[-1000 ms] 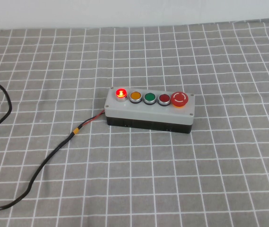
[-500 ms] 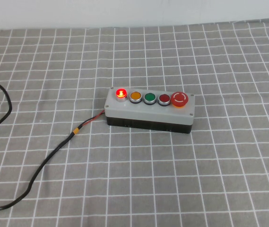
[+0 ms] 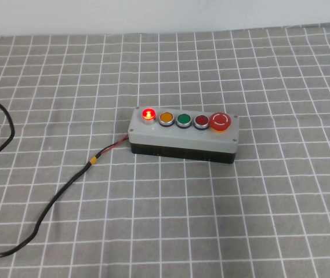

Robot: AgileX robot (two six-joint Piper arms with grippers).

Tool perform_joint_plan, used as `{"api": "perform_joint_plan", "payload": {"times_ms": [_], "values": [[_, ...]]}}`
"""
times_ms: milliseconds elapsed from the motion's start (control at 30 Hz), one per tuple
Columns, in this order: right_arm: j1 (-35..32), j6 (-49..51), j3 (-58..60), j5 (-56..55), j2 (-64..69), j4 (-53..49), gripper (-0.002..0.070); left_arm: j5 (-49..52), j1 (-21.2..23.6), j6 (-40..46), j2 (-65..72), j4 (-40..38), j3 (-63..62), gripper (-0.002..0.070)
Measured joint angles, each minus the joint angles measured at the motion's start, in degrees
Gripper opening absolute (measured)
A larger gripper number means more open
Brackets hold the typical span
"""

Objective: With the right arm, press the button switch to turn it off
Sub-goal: Press the button to turn off

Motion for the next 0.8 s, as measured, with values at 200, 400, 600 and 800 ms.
{"api": "perform_joint_plan", "payload": {"times_ms": [200,400,600,800], "values": [[0.00,-10.90,-0.73,2.54,5.19,11.64,-0.0016,0.00,0.00,0.00,0.00,0.00,0.00,-0.0004],[0.00,-34.71,-5.68,12.57,12.19,25.04,-0.0016,0.00,0.00,0.00,0.00,0.00,0.00,-0.0004],[0.00,-43.34,-10.21,19.96,20.15,30.57,-0.0016,0.00,0.00,0.00,0.00,0.00,0.00,-0.0004],[2.12,-45.05,-13.77,21.03,25.91,31.37,-0.0016,0.00,0.00,0.00,0.00,0.00,0.00,-0.0004]]}}
